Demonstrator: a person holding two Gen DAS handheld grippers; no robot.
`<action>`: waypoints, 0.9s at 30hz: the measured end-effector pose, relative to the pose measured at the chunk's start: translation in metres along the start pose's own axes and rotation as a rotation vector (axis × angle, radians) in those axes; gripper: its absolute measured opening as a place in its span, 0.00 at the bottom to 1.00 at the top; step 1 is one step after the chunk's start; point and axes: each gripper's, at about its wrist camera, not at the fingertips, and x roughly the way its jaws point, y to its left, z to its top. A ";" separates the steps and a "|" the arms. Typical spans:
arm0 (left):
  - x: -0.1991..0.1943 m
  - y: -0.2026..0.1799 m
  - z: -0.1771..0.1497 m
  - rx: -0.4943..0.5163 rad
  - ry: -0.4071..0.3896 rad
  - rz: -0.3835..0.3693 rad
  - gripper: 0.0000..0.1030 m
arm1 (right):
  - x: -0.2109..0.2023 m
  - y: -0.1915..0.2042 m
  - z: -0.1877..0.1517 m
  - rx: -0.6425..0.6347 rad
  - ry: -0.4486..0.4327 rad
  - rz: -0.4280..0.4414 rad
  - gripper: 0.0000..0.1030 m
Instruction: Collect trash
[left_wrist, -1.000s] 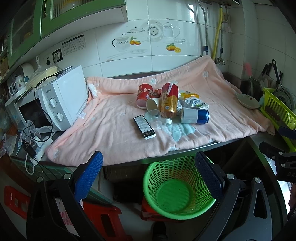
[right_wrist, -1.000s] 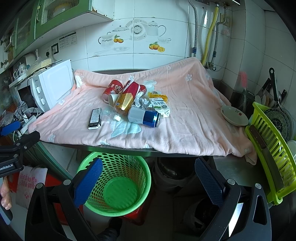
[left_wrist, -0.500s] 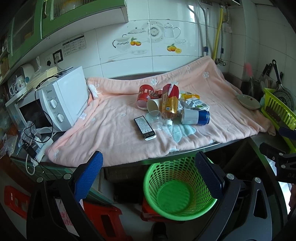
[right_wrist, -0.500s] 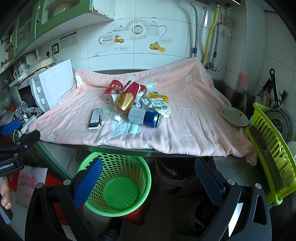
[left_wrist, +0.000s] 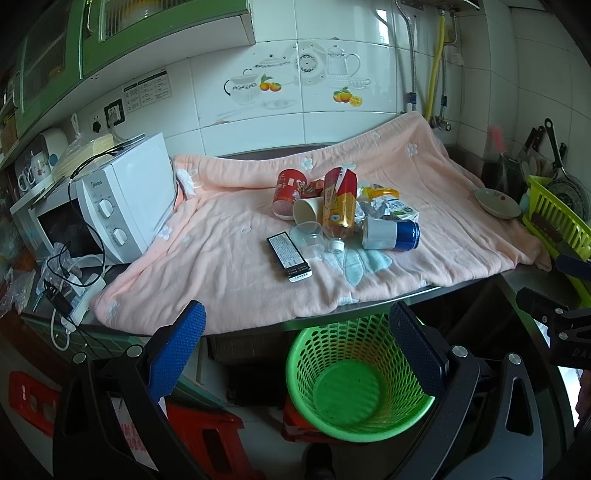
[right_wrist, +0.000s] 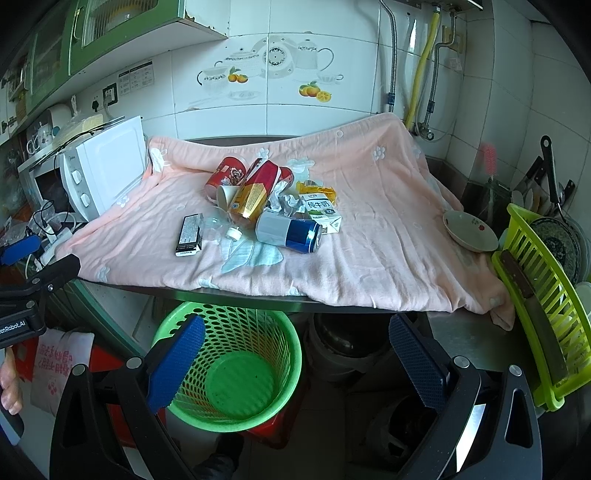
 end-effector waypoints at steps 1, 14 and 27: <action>0.000 0.000 0.000 -0.001 0.001 -0.001 0.95 | 0.000 0.000 0.001 -0.001 0.000 0.000 0.94; 0.005 0.001 0.005 0.000 0.003 0.008 0.95 | 0.009 0.000 0.004 0.002 0.005 0.005 0.94; 0.024 0.002 0.015 -0.008 0.024 0.005 0.95 | 0.020 -0.004 0.009 0.005 0.013 0.013 0.94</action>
